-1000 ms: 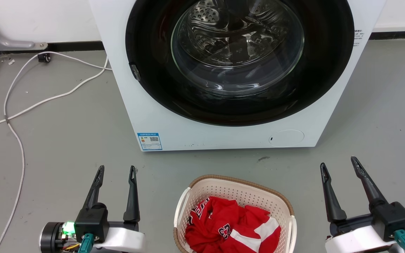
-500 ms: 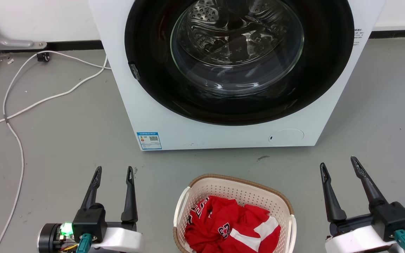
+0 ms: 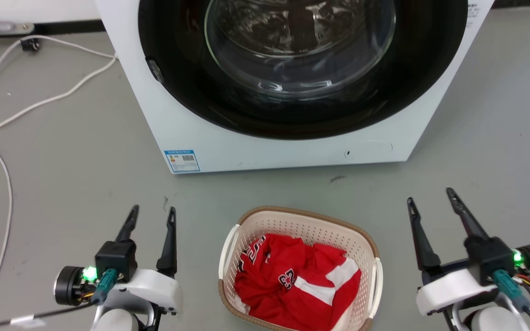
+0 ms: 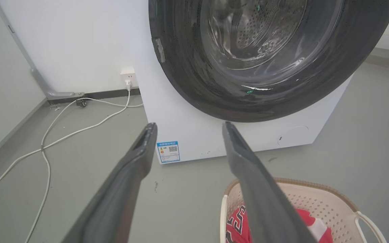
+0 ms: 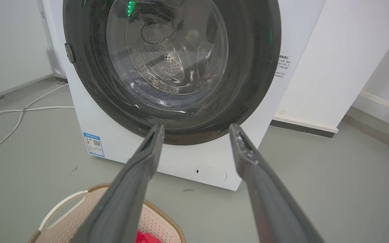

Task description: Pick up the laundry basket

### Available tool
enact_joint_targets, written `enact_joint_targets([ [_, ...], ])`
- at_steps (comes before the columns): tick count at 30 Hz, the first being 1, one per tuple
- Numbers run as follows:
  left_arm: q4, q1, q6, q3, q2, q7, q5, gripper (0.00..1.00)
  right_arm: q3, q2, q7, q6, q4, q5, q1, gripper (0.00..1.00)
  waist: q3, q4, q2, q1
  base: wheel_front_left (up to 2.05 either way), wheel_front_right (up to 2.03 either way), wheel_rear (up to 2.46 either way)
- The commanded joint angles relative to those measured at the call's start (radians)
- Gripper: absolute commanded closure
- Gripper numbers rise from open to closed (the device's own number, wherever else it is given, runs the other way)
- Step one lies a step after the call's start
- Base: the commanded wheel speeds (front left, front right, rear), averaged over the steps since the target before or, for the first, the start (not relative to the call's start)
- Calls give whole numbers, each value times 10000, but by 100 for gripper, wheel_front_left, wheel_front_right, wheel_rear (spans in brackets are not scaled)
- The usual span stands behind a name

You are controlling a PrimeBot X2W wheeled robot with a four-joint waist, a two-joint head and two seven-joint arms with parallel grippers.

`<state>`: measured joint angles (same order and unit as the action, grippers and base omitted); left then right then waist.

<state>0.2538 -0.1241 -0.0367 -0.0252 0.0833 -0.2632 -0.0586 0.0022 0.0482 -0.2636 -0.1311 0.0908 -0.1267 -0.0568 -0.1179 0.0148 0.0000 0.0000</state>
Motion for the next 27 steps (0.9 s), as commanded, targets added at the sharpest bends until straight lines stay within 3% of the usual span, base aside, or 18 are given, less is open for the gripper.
enact_joint_targets([
  [1, 833, -449, -237, -97, 142, -24, 62, 0, 65, 34, -18, 7, 601, -200, -357, 0, -379, 179, 0, 0, 0, 0, 0],
  [15, 4821, -3470, -880, -886, 654, -26, -148, 0, 363, 28, -19, 8, 5444, -927, -2700, 0, -2158, 567, 0, 0, 0, 0, 0],
  [22, 7001, -5018, -924, -2008, 659, 32, -499, 0, 692, 28, -19, 8, 7408, -772, -3858, 0, -3038, 805, 0, 0, 0, 0, 0],
  [27, 8028, -5813, -929, -3025, 653, 493, -1394, 0, 1136, 28, -18, 8, 8626, -476, -4546, 0, -3550, 981, 0, 0, 0, 0, 0],
])
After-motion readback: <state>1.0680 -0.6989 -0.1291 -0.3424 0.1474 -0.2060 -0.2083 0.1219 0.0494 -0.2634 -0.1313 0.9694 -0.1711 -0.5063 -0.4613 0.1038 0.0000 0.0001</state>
